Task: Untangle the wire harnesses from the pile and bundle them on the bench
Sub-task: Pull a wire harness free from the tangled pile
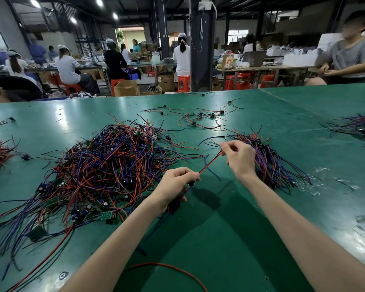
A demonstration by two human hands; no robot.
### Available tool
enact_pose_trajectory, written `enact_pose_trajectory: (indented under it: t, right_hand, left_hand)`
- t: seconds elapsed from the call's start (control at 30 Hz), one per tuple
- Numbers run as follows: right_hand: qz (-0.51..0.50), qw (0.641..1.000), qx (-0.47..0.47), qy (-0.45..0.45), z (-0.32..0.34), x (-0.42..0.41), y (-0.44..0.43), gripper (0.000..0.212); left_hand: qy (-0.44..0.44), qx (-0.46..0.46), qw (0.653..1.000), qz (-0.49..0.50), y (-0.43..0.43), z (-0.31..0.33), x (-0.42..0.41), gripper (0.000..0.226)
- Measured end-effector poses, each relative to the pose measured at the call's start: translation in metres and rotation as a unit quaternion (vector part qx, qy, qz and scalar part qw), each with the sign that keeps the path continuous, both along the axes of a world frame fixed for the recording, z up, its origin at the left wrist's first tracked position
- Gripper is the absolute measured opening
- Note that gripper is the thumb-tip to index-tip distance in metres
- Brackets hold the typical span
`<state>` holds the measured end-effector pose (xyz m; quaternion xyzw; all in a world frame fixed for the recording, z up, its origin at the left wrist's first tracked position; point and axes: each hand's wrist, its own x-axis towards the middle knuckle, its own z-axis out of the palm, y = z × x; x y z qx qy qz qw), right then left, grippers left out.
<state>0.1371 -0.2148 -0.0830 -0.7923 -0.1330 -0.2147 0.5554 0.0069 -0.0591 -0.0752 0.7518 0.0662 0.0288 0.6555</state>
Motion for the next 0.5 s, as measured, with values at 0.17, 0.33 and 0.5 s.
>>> enact_pose_trajectory:
  t: [0.17, 0.33, 0.5]
  right_hand:
    - [-0.007, 0.979, 0.162, 0.127, 0.003, 0.007, -0.002, 0.024]
    - [0.006, 0.964, 0.205, 0.171, 0.004, 0.006, -0.001, 0.024]
    - [0.058, 0.946, 0.195, 0.253, 0.007, -0.007, 0.008, 0.026]
  left_hand:
    - [0.028, -0.078, 0.994, -0.064, 0.003, 0.008, 0.0, 0.022]
    - [0.044, -0.119, 0.984, -0.127, 0.01, 0.011, -0.002, 0.027]
    - [-0.017, -0.165, 0.985, -0.042, 0.015, 0.01, 0.002, 0.025]
